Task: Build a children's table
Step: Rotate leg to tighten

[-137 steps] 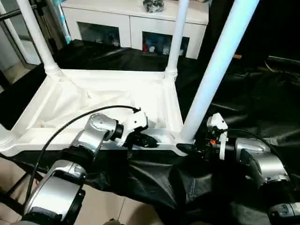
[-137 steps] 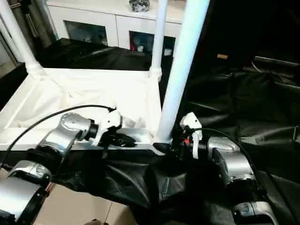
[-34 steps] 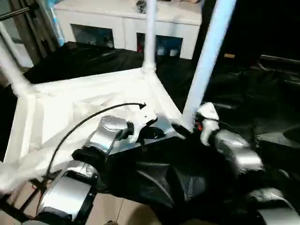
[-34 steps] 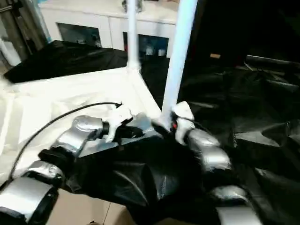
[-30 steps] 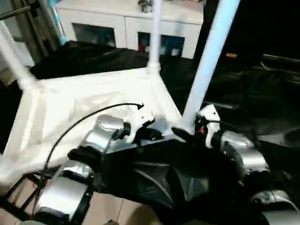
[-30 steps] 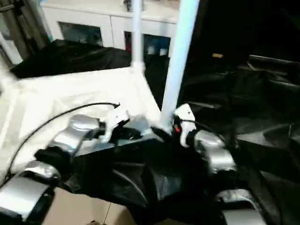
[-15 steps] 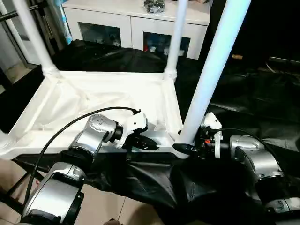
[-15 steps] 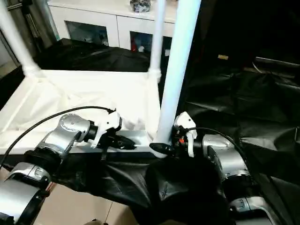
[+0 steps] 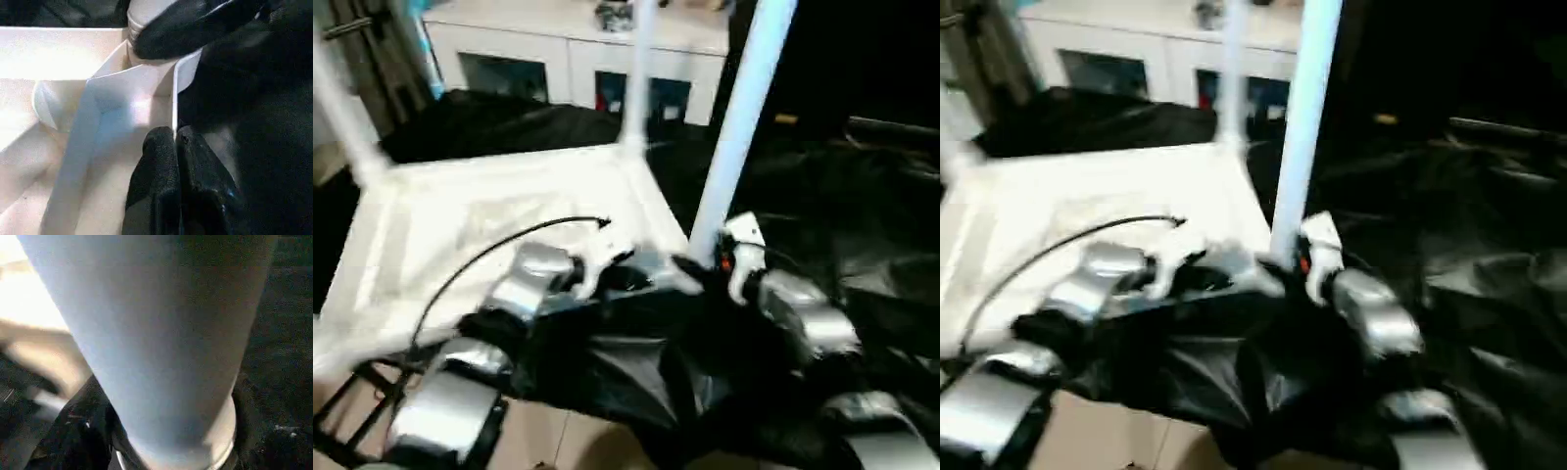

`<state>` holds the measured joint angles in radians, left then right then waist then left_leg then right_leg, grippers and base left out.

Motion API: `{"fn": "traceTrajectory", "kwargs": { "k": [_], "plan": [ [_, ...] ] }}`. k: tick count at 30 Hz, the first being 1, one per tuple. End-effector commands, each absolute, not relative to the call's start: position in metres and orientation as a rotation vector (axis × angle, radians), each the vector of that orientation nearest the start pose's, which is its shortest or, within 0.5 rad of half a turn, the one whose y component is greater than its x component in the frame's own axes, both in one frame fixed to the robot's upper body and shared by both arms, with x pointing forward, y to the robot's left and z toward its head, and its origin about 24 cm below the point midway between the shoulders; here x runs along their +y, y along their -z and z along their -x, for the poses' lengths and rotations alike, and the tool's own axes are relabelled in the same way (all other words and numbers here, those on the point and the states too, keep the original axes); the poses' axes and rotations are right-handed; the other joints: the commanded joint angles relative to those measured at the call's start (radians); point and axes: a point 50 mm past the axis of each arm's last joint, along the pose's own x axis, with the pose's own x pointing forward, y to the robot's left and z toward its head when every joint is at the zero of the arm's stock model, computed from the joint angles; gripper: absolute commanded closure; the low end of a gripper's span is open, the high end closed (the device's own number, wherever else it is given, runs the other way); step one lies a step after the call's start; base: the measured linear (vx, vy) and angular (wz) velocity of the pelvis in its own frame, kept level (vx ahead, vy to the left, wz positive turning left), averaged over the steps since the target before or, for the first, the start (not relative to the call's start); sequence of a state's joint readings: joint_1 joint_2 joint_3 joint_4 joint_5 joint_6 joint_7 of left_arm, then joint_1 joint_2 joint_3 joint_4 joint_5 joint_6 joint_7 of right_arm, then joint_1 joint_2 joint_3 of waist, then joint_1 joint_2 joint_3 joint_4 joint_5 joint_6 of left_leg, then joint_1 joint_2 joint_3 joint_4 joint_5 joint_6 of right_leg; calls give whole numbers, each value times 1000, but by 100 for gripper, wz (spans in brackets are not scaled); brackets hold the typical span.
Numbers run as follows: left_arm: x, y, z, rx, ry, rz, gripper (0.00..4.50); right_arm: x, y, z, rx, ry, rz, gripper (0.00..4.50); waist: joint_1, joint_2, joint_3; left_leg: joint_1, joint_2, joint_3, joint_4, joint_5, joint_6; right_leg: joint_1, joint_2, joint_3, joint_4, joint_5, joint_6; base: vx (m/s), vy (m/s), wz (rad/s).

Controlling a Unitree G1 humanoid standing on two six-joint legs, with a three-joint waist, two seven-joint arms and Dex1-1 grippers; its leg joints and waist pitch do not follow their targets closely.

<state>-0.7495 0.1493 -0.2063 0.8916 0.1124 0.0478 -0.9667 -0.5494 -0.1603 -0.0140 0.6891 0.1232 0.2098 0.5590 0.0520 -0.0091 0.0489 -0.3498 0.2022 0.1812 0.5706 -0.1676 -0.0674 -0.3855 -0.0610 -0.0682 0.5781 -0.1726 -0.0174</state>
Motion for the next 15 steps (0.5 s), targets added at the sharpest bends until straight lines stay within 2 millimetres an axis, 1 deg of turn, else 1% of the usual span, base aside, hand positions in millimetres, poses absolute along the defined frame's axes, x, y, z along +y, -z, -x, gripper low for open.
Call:
{"fn": "traceTrajectory", "kwargs": {
  "k": [1, 2, 3, 4, 5, 6, 7, 8, 9, 10, 11, 12, 14, 15],
  "plan": [
    [63, -58, -349, 339, 1115, -319, 450, -122, 5, -325, 510, -522, -60, 180, -4, -6, -52, 15, 29, -14, -68, -318, 2, 24, -84, 43, -89, -453, -156, 0, 0, 0],
    [58, -59, -349, 331, 1100, -304, 450, -116, 5, -325, 499, -513, -57, 180, -3, -7, -53, 12, 28, -14, -67, -307, 7, 26, -86, 43, -88, -436, -159, 0, 0, 0],
    [58, -59, -349, 331, 1100, -304, 450, -116, 5, -325, 499, -513, -57, 180, -3, -8, -54, 11, 28, -13, -66, -299, 10, 27, -85, 44, -87, -423, -160, 0, 0, 0],
    [51, -60, -348, 315, 1098, -291, 450, -107, 4, -327, 464, -522, -30, 180, 1, -9, -55, 12, 28, -11, -65, -286, 19, 27, -84, 45, -85, -397, -165, 0, 0, 0],
    [47, -61, -347, 305, 1106, -281, 450, -102, 2, -327, 433, -533, -19, 180, -1, -10, -56, 7, 28, -11, -66, -276, 20, 29, -84, 45, -81, -375, -172, 0, 0, 0],
    [45, -61, -346, 300, 1116, -279, 450, -101, 1, -328, 422, -549, -22, 146, 1, -9, -56, 8, 29, -11, -66, -274, 21, 29, -85, 44, -81, -370, -173, 0, 0, 0],
    [44, -62, -345, 291, 1128, -284, 450, -99, -1, -328, 415, -563, -47, 125, 0, -14, -57, 6, 28, -9, -65, -269, 27, 31, -84, 45, -80, -357, -176, 0, 0, 0],
    [43, -62, -344, 285, 1137, -292, 450, -100, -2, -329, 411, -573, -72, 111, 1, -14, -56, 6, 29, -9, -66, -262, 34, 32, -83, 45, -78, -346, -180, 0, 0, 0],
    [45, -62, -343, 279, 1154, -299, 450, -101, -5, -330, 400, -591, -87, 109, 1, -13, -56, 6, 29, -9, -66, -264, 37, 32, -83, 45, -78, -345, -181, 0, 0, 0],
    [46, -62, -343, 278, 1159, -301, 450, -102, -6, -330, 395, -598, -86, 109, 1, -14, -56, 5, 30, -9, -66, -263, 42, 35, -84, 45, -77, -344, -182, 0, 0, 0],
    [50, -63, -341, 270, 1194, -315, 450, -104, -12, -330, 365, -650, -55, 103, 3, -17, -56, 4, 31, -10, -67, -259, 47, 36, -86, 45, -76, -344, -181, 0, 0, 0],
    [54, -64, -339, 264, 1225, -322, 450, -106, -15, -329, 348, -694, -37, 76, 3, -21, -58, 3, 31, -8, -65, -251, 50, 36, -85, 46, -75, -335, -181, 0, 0, 0],
    [61, -66, -336, 256, 1278, -338, 450, -110, -21, -325, 316, -799, -39, 76, 7, -22, -60, -2, 33, -8, -64, -214, 64, 41, -86, 47, -66, -274, -190, 0, 0, 0],
    [63, -66, -336, 253, 1289, -345, 450, -111, -23, -323, 309, -828, -44, 76, 6, -23, -60, -3, 32, -7, -64, -207, 70, 43, -86, 47, -66, -258, -191, 0, 0, 0]
  ]
}}
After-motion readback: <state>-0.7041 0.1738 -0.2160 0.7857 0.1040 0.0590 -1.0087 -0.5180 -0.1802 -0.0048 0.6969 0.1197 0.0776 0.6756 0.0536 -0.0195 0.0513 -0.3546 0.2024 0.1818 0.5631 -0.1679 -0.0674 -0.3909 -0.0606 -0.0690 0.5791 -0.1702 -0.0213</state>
